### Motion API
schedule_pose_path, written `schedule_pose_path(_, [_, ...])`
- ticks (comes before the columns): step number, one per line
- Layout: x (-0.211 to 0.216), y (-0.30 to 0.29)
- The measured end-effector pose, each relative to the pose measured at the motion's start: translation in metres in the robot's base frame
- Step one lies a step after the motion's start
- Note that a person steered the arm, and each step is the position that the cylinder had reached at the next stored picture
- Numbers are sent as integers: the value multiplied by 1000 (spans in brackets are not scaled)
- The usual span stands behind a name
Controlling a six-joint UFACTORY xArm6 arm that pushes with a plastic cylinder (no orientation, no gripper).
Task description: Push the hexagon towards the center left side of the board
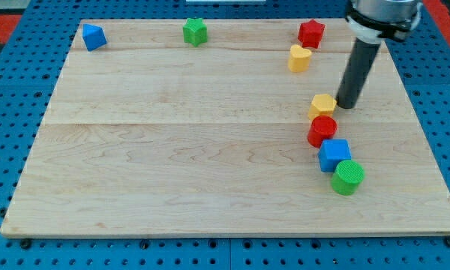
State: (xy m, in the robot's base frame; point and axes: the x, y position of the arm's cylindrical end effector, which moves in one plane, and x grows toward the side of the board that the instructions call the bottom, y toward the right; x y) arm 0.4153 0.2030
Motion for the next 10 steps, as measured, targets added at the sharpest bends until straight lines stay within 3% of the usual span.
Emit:
schedule_pose_path(1, [31,47])
schedule_pose_path(2, [36,-12])
schedule_pose_path(3, [29,-120])
schedule_pose_path(4, [18,-138])
schedule_pose_path(5, [36,-42])
schedule_pose_path(6, [17,-16])
schedule_pose_path(7, [-16,-72])
schedule_pose_path(9, [-17,-277])
schedule_pose_path(10, [-23,-228])
